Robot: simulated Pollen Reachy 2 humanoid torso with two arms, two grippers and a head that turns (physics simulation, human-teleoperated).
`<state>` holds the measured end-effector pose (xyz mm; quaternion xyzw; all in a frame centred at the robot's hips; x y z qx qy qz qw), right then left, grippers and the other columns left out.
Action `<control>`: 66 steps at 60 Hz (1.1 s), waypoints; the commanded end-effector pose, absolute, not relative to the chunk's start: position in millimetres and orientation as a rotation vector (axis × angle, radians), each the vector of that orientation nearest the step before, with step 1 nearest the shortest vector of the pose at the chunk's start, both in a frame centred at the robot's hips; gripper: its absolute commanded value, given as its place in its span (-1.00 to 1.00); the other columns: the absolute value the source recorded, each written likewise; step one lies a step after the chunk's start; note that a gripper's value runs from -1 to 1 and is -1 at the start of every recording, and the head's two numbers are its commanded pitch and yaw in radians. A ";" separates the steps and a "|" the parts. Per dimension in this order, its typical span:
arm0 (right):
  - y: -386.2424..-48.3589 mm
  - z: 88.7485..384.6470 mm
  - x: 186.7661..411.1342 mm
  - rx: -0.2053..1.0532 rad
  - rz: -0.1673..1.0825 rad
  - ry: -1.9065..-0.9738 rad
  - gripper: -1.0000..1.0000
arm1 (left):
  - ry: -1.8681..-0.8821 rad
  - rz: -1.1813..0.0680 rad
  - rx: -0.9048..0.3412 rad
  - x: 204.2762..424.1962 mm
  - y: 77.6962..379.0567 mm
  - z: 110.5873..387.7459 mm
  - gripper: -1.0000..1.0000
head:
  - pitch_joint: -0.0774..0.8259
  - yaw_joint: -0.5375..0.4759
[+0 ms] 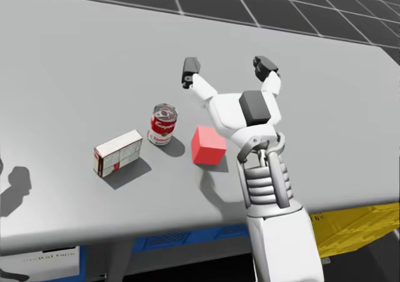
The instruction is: Find the red cube and pick it up.
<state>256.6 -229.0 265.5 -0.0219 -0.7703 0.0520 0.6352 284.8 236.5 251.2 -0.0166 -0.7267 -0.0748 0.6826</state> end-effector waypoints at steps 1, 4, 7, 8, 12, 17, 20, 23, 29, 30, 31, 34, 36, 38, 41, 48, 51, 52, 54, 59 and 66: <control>-228.3 272.1 234.0 -0.037 0.085 -1.760 -1.00 | -1.628 -0.162 -0.038 284.3 237.1 251.3 -1.00 | 0.71 -0.70; -227.9 272.0 225.1 -0.050 0.103 -1.765 -1.00 | -1.628 -0.160 -0.039 284.0 237.3 251.6 -1.00 | 0.72 -0.71; -228.4 271.7 214.9 0.018 0.114 -1.715 -1.00 | -1.627 -0.158 -0.040 283.8 237.5 251.7 -1.00 | 0.72 -0.71; -227.3 271.7 211.2 -0.001 0.085 -1.713 -1.00 | -1.627 -0.158 -0.040 283.7 237.5 251.8 -1.00 | 0.72 -0.71; -230.0 267.8 197.2 -0.005 0.075 -1.722 -1.00 | -1.627 -0.156 -0.042 283.4 237.8 252.1 -1.00 | 0.73 -0.71; -235.4 256.8 181.5 0.019 0.043 -1.707 -1.00 | -1.625 -0.156 -0.042 283.3 237.4 251.8 -1.00 | 0.73 -0.70; -238.4 246.4 175.0 0.012 0.045 -1.698 -1.00 | -1.624 -0.157 -0.042 283.6 237.1 251.4 -1.00 | 0.74 -0.70; -239.5 240.4 171.8 0.010 0.039 -1.686 -1.00 | -1.623 -0.158 -0.043 283.4 236.7 251.2 -1.00 | 0.74 -0.71; -241.9 218.6 168.2 0.007 0.050 -1.659 -1.00 | -1.621 -0.159 -0.040 284.0 236.7 250.4 -1.00 | 0.75 -0.71; -242.6 215.0 168.8 0.015 0.049 -1.650 -1.00 | -1.620 -0.160 -0.040 284.1 236.7 250.1 -1.00 | 0.75 -0.72; -242.8 210.9 169.5 0.020 0.047 -1.643 -1.00 | -1.620 -0.160 -0.039 284.1 236.7 249.9 -1.00 | 0.75 -0.72; -244.0 201.7 172.5 0.004 0.051 -1.628 -1.00 | -1.619 -0.161 -0.037 284.3 236.5 249.6 -1.00 | 0.76 -0.72; -244.8 195.2 174.6 0.010 0.047 -1.613 -1.00 | -1.618 -0.162 -0.036 284.4 236.4 249.4 -1.00 | 0.76 -0.72; -244.7 190.1 175.9 0.016 0.048 -1.603 -1.00 | -1.617 -0.162 -0.035 284.4 236.4 249.3 -1.00 | 0.76 -0.72; -244.7 178.1 179.3 0.023 0.061 -1.576 -1.00 | -1.616 -0.163 -0.031 284.6 236.2 248.9 -1.00 | 0.77 -0.72; -242.8 160.1 188.1 0.050 0.041 -1.533 -1.00 | -1.615 -0.165 -0.026 285.1 235.8 248.4 -1.00 | 0.78 -0.71; -240.1 152.4 192.9 0.062 0.030 -1.511 -1.00 | -1.614 -0.165 -0.024 285.4 235.6 248.2 -1.00 | 0.78 -0.71; -239.4 150.9 193.9 0.062 0.030 -1.507 -1.00 | -1.614 -0.165 -0.024 285.3 235.5 248.2 -1.00 | 0.78 -0.71; -236.2 145.2 197.5 0.060 0.025 -1.494 -1.00 | -1.614 -0.166 -0.022 285.4 235.3 248.0 -1.00 | 0.78 -0.71; -231.9 136.8 204.0 0.046 0.019 -1.473 -1.00 | -1.614 -0.166 -0.021 285.3 235.2 248.0 -1.00 | 0.79 -0.71; -228.6 128.1 213.7 0.007 0.012 -1.453 -1.00 | -1.614 -0.169 -0.019 285.3 235.3 247.9 -1.00 | 0.80 -0.69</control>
